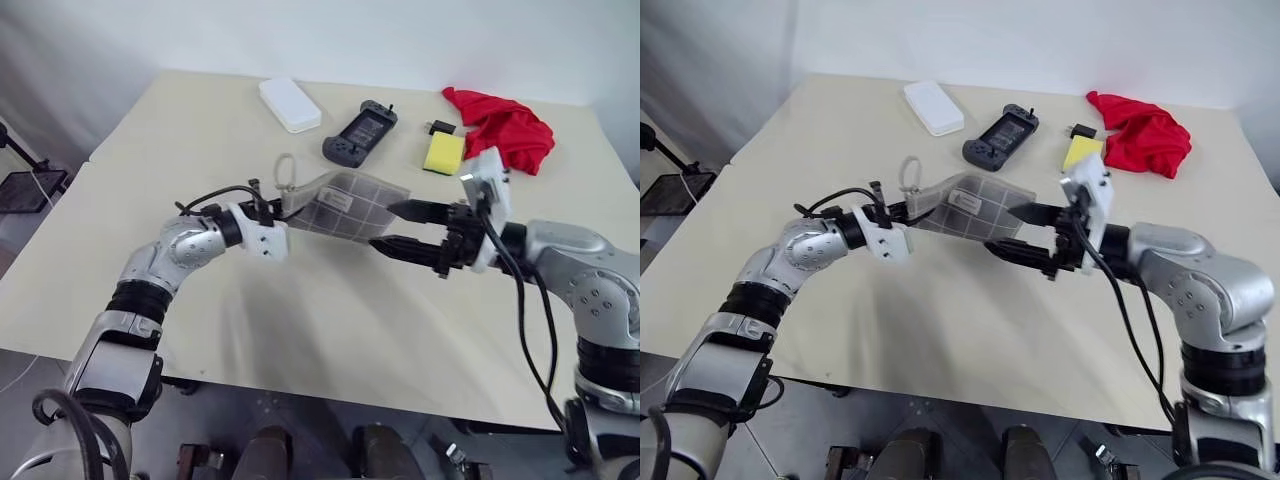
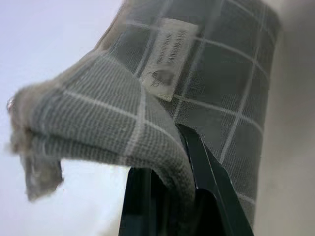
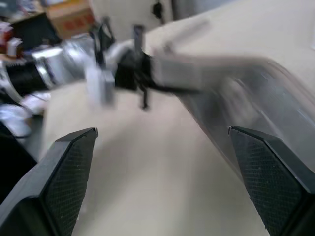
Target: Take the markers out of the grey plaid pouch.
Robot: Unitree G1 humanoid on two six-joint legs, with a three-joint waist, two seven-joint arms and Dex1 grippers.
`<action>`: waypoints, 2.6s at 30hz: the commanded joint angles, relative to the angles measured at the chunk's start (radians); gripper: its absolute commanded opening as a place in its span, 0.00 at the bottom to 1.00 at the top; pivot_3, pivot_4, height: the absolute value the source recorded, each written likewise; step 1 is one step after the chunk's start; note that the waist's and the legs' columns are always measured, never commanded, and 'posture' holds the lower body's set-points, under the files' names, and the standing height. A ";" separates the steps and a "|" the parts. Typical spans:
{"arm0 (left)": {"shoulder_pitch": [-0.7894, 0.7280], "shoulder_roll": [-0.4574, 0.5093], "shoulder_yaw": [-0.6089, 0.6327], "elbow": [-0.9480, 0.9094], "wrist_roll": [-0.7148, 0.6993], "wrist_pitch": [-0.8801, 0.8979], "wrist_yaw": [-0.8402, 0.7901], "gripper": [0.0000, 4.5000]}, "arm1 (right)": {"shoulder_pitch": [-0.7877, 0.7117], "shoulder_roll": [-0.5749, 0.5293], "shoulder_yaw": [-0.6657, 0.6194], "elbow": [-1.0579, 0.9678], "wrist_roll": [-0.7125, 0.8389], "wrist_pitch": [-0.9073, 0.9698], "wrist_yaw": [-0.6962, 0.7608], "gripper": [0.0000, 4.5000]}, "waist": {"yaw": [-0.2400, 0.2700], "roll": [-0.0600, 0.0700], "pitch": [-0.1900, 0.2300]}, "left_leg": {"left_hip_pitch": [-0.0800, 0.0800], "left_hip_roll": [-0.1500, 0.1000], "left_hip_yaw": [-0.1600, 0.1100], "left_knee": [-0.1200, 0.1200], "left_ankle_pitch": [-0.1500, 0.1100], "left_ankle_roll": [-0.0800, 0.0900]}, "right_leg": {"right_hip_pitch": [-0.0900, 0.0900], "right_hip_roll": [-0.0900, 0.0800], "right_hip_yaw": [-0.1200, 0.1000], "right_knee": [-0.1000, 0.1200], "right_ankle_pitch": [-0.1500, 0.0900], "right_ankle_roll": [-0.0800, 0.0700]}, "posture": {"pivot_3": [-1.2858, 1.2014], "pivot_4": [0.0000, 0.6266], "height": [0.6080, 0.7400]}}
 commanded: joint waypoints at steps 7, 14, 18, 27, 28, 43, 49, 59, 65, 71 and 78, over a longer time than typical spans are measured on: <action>-0.121 0.037 -0.021 0.006 0.101 -0.123 0.255 0.00 | -0.186 0.105 -0.097 0.125 0.117 0.070 -0.127 0.99 | 0.002 0.000 0.000 | -0.032 -0.002 -0.002 0.015 0.001 0.000 | -0.034 -0.004 -0.015 0.015 0.003 -0.003 | 0.52 0.24 1.00; -0.113 0.038 -0.073 -0.006 0.207 -0.113 0.413 0.00 | -0.238 0.162 -0.107 0.141 0.192 0.117 -0.211 0.99 | -0.024 0.000 0.000 | -0.030 -0.015 -0.001 0.011 0.003 0.006 | -0.034 -0.020 -0.027 0.020 0.004 -0.002 | 0.52 0.24 1.00; -0.099 0.022 -0.095 0.014 0.196 -0.113 0.427 0.00 | -0.235 0.157 -0.054 0.150 0.115 0.116 -0.258 0.99 | -0.027 0.000 0.000 | -0.031 -0.017 -0.002 0.012 0.005 0.008 | -0.033 -0.025 -0.029 0.021 0.004 -0.001 | 0.52 0.24 1.00; -0.033 -0.031 -0.051 0.036 -0.039 -0.084 0.276 0.00 | -0.088 0.094 -0.010 0.121 -0.037 -0.081 -0.152 0.99 | -0.033 0.000 0.000 | -0.031 -0.027 -0.002 0.012 0.009 0.014 | -0.033 -0.034 -0.030 0.021 0.007 0.005 | 0.52 0.24 1.00; -0.026 -0.034 -0.048 0.034 -0.066 -0.083 0.253 0.00 | -0.072 0.078 -0.004 0.127 -0.072 -0.143 -0.117 0.99 | -0.033 0.000 0.000 | -0.031 -0.028 -0.002 0.012 0.010 0.015 | -0.033 -0.034 -0.030 0.021 0.008 0.006 | 0.52 0.24 1.00; 0.075 -0.136 0.053 -0.040 -0.453 0.115 -0.106 0.00 | 0.023 0.009 0.092 -0.049 -0.138 -0.282 0.060 0.99 | -0.035 0.000 0.000 | -0.031 -0.030 -0.002 0.015 0.011 0.016 | -0.030 -0.034 -0.030 0.021 0.009 0.008 | 0.52 0.24 1.00; 0.114 -0.158 0.063 -0.103 -0.444 0.146 -0.133 0.00 | 0.026 0.061 0.107 -0.061 -0.128 -0.195 -0.045 0.99 | -0.035 0.000 0.000 | -0.031 -0.031 -0.003 0.015 0.012 0.016 | -0.030 -0.035 -0.030 0.020 0.010 0.010 | 0.52 0.24 1.00; 0.139 -0.179 0.072 -0.153 -0.441 0.172 -0.169 0.00 | -0.008 0.156 0.093 0.011 -0.128 -0.145 -0.142 0.90 | -0.037 0.000 0.000 | -0.031 -0.031 -0.003 0.015 0.013 0.016 | -0.030 -0.035 -0.030 0.021 0.010 0.010 | 0.52 0.24 1.00; 0.136 -0.182 0.077 -0.152 -0.433 0.175 -0.173 0.00 | -0.020 0.188 0.107 0.015 -0.137 -0.150 -0.147 0.51 | -0.037 0.000 0.000 | -0.030 -0.031 -0.003 0.015 0.013 0.016 | -0.030 -0.035 -0.030 0.021 0.010 0.010 | 0.52 0.24 1.00; 0.138 -0.181 0.080 -0.148 -0.452 0.177 -0.195 0.00 | -0.009 0.184 0.096 -0.003 -0.132 -0.166 -0.127 0.05 | -0.037 0.000 0.000 | -0.030 -0.032 -0.003 0.015 0.013 0.016 | -0.030 -0.035 -0.030 0.021 0.010 0.010 | 0.52 0.24 1.00; 0.129 -0.185 0.095 -0.146 -0.567 0.191 -0.318 0.00 | 0.008 0.124 0.043 -0.002 -0.123 -0.217 -0.055 0.00 | -0.036 0.000 0.000 | -0.031 -0.032 -0.003 0.015 0.013 0.016 | -0.030 -0.035 -0.030 0.021 0.010 0.010 | 0.52 0.24 1.00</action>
